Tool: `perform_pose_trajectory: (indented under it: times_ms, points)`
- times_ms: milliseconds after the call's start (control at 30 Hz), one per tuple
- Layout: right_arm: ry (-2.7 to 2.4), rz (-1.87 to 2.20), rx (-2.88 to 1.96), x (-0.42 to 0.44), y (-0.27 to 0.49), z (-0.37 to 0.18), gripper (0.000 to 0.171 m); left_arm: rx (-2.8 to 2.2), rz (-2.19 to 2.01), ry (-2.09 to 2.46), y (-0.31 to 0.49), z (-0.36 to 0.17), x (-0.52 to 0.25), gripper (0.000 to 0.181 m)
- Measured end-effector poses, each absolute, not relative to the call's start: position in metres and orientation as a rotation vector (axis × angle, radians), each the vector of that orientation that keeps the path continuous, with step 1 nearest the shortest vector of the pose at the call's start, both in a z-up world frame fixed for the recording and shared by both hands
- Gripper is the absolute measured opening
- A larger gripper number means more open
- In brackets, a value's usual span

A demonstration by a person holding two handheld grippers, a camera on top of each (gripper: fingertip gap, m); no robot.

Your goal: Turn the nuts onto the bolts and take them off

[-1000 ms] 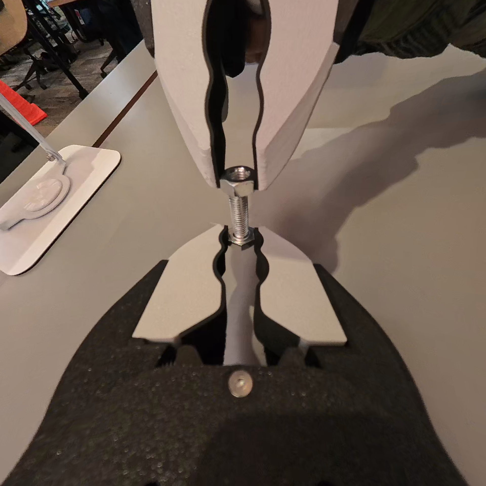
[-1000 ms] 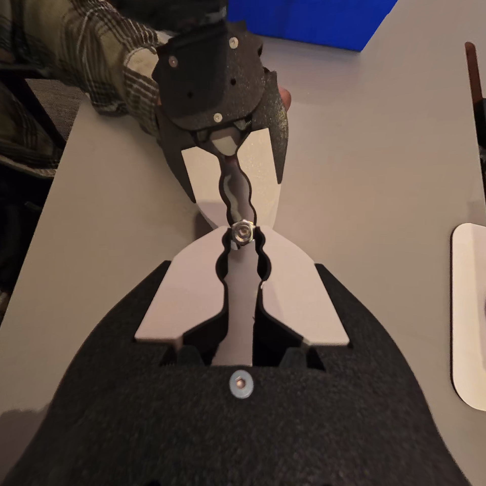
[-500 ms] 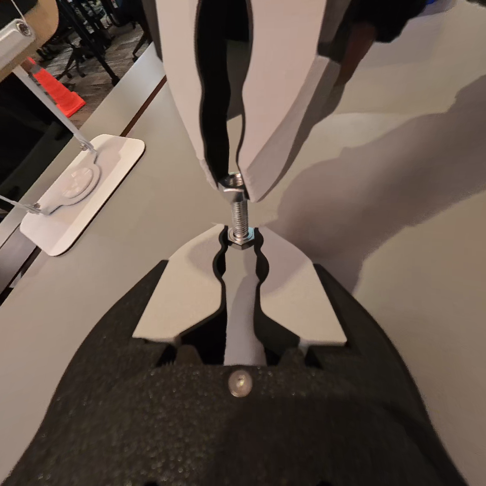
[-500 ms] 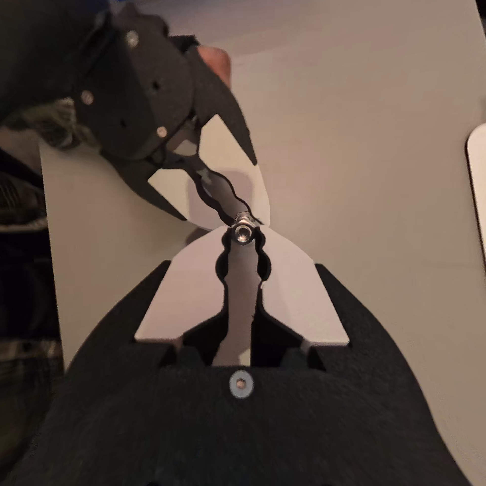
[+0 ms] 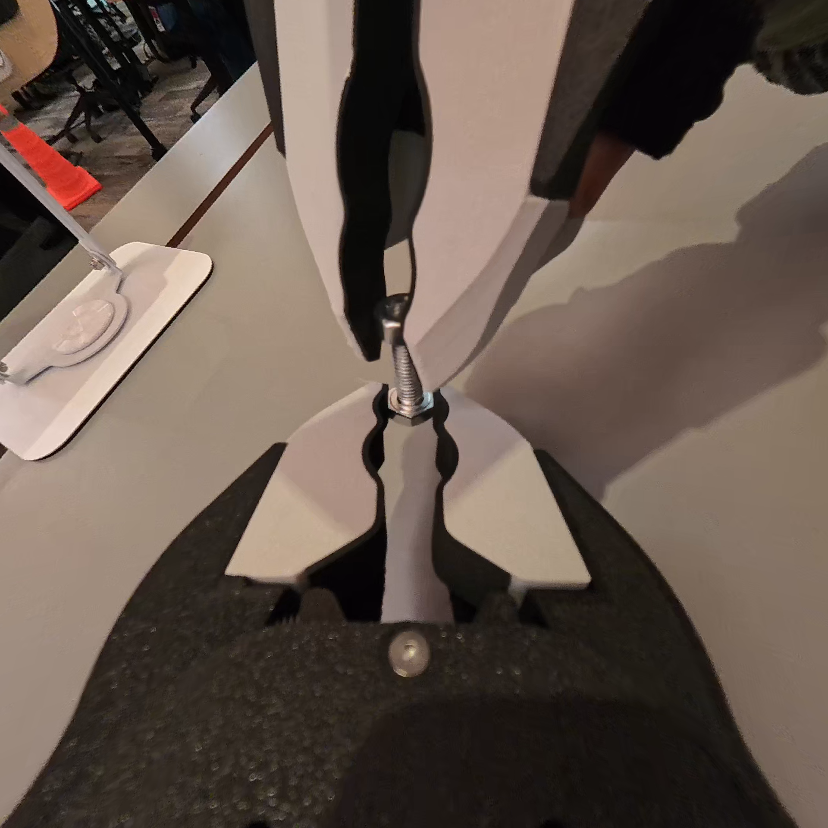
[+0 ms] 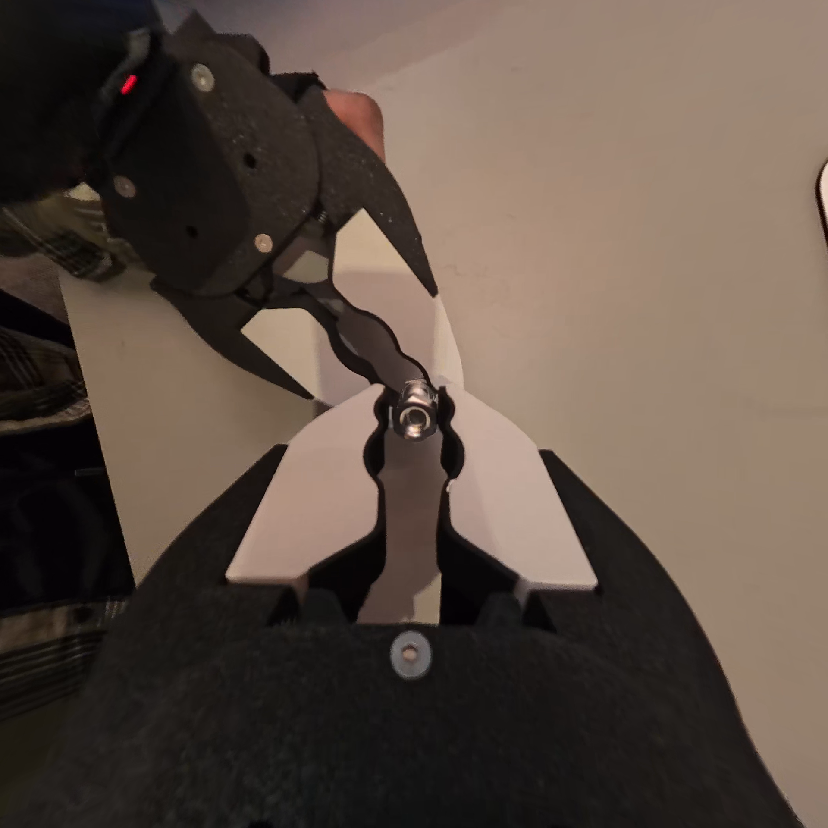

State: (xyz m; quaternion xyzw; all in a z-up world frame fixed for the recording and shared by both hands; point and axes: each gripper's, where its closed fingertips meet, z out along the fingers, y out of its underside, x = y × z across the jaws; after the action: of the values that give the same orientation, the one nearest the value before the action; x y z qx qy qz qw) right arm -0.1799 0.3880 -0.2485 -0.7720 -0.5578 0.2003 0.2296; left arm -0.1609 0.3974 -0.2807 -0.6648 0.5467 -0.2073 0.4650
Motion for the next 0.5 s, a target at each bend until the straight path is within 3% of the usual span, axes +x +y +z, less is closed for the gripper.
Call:
perform_pose_trajectory:
  times_ms: [200,367,500]
  points:
    - [-1.632,0.521,-1.979,-0.183,0.388,-0.242,0.029,-1.632,-0.586,1.329,0.394,-0.278,-0.159,0.018]
    - [-1.760,0.415,-1.802,-0.173,0.389,-0.228,0.046,-1.634,-0.681,1.327,0.391,-0.278,-0.158,0.018]
    - [-2.039,0.348,-1.522,-0.157,0.378,-0.210,0.048,-1.599,-0.787,1.363,0.383,-0.276,-0.155,0.018]
